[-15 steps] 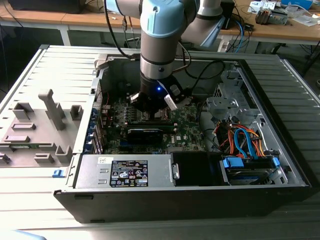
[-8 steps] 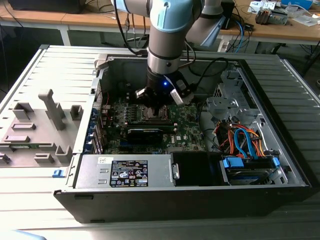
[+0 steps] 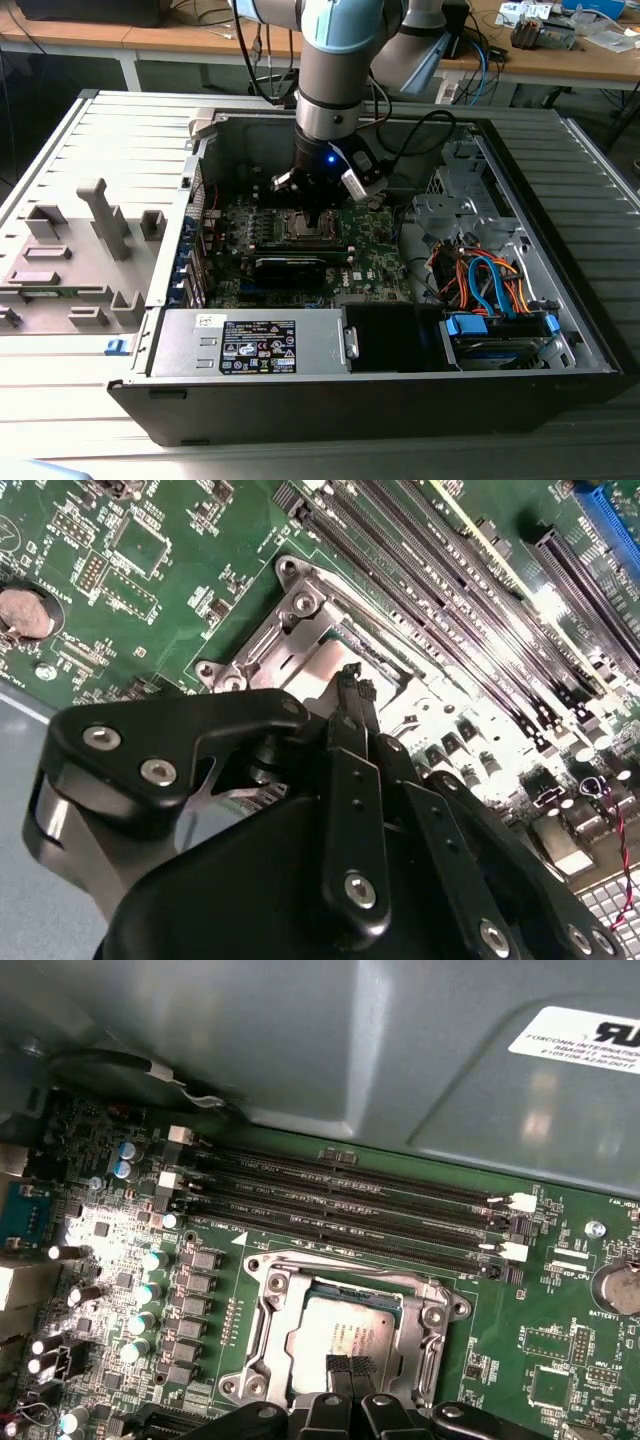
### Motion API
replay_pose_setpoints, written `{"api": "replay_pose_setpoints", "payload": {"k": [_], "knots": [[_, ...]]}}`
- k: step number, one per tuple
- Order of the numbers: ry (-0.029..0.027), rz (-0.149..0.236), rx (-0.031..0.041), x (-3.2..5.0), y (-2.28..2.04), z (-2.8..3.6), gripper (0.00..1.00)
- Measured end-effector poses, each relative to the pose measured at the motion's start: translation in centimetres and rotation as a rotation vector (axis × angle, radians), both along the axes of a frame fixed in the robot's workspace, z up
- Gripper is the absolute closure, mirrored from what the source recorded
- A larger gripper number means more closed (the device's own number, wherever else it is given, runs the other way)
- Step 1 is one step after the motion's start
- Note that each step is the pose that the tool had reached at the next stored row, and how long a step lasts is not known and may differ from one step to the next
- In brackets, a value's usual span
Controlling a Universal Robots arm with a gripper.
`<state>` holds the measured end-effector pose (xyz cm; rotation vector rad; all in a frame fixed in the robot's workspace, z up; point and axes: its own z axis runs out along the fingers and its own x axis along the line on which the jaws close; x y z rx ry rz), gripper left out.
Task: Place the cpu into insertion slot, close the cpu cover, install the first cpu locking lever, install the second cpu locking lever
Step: 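Install the second cpu locking lever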
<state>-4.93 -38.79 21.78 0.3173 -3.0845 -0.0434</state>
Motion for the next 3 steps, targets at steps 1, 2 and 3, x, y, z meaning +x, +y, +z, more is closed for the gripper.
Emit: {"api": "replay_pose_setpoints", "payload": {"k": [1, 2, 3], "knots": [[0.0000, 0.000, 0.0001, 0.00, 0.00, 0.00, 0.89], [0.0000, 0.000, 0.0000, 0.00, 0.00, 0.00, 0.89], [0.0000, 0.000, 0.0000, 0.00, 0.00, 0.00, 0.89]]}}
